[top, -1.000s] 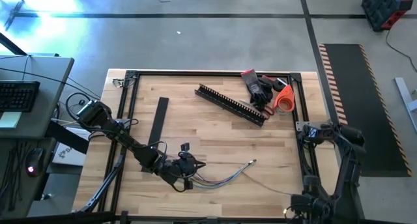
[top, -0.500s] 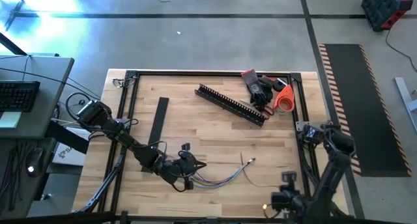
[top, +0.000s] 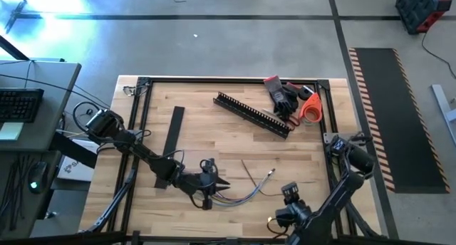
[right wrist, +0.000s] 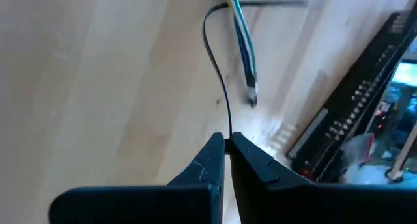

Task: Ziptie cables
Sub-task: Wrap the black zip tie on the cables

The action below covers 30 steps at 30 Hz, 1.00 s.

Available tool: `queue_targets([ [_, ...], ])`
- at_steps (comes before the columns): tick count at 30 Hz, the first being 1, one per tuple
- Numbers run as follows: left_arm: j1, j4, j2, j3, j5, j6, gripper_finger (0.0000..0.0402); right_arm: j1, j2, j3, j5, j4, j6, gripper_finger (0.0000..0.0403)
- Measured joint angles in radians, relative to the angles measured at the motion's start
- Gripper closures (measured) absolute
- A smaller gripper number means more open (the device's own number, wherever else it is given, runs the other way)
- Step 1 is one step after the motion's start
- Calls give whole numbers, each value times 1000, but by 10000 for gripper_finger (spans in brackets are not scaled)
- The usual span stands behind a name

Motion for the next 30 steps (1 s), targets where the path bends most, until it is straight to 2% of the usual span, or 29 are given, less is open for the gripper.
queue_targets([
  [4, 17, -19, 19, -2, 51, 1, 297, -9, 14, 0, 6, 88, -57, 403],
  [7, 15, -69, 19, -1, 68, 0, 277, -13, 56, 0, 10, 181, -106, 403],
  [14, -2, -62, 30, 17, 105, 27, 273, -23, 161, 1, 27, 196, -166, 403],
  [22, -2, -73, 58, 25, 99, 28, 273, -41, 193, 1, 191, 155, -244, 403],
  [27, -6, -68, 62, 26, 56, 7, 273, -78, 186, 9, 175, 276, -306, 403],
  [30, -16, -128, 61, 43, 27, 7, 274, -101, 183, 25, 142, 360, -347, 403],
])
